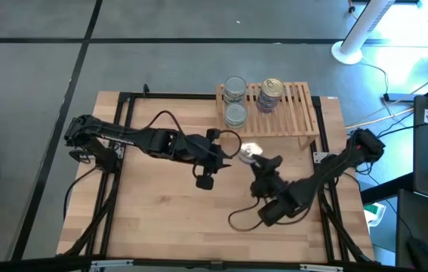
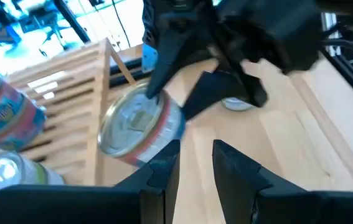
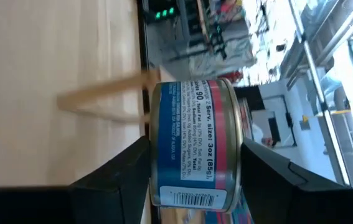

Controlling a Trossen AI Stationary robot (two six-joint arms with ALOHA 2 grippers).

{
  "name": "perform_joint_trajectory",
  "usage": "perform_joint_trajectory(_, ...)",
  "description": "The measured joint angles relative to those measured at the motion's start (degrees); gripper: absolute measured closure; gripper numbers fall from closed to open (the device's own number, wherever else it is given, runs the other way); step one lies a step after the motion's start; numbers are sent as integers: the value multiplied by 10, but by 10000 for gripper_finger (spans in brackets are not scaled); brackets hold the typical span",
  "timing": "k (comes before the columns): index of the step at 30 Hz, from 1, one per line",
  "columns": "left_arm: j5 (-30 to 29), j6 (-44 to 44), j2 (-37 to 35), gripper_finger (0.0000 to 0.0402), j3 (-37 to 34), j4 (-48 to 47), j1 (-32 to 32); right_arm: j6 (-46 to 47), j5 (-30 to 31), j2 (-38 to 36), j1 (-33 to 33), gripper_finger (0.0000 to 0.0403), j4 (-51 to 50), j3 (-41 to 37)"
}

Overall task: Stack canned seafood by type on shelf
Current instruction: Put the blue pink tuna can on the shelf

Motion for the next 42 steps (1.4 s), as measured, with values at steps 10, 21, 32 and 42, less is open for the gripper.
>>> perform_joint_trajectory(10, 1, 55, 23, 312, 1, 103, 14, 171, -35, -40, -28, 192, -289, 0)
perform_joint_trajectory(21, 1, 191, 123, 312, 0, 289, 41, 214, -70, -42, -100, 192, -359, -2)
perform_joint_trajectory(32, -2, 233, 156, 312, 0, 312, 95, 132, -52, -42, -117, 192, -356, -2)
perform_joint_trajectory(42, 107, 293, 155, 312, 0, 330, 134, 130, 8, -42, -114, 191, -358, -53)
